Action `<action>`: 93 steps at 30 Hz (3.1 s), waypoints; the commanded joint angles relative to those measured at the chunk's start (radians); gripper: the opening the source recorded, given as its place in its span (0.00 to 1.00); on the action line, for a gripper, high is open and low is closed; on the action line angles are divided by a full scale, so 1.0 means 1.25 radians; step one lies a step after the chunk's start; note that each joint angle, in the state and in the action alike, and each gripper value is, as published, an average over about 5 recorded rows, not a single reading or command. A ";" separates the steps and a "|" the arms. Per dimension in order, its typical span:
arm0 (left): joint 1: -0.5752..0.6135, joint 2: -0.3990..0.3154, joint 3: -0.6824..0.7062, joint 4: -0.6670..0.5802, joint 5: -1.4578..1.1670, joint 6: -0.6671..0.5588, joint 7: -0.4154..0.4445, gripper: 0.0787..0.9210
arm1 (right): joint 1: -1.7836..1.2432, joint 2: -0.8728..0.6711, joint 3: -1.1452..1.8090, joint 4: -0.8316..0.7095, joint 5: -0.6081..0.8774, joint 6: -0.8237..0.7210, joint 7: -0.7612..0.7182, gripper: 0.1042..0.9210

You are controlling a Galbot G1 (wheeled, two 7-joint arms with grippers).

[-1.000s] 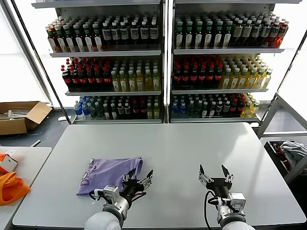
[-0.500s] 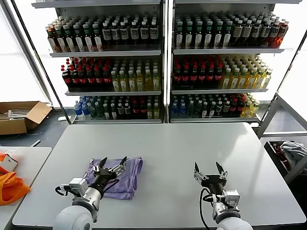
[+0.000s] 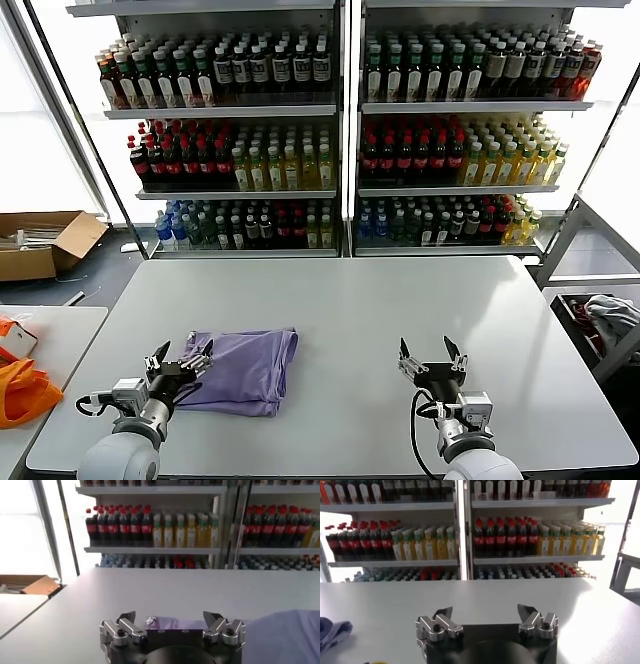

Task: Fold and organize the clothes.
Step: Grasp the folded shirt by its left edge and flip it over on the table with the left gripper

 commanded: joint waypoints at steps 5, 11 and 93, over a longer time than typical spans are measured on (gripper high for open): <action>0.005 0.019 -0.011 0.056 -0.001 0.007 0.031 0.88 | 0.000 0.002 -0.004 -0.002 -0.001 0.002 0.000 0.88; -0.012 0.026 -0.015 0.076 -0.037 0.019 0.035 0.88 | 0.001 0.004 -0.006 -0.003 -0.002 0.001 0.000 0.88; -0.118 -0.096 0.325 -0.085 0.004 0.068 -0.062 0.06 | -0.057 0.035 0.049 0.017 -0.022 0.003 0.002 0.88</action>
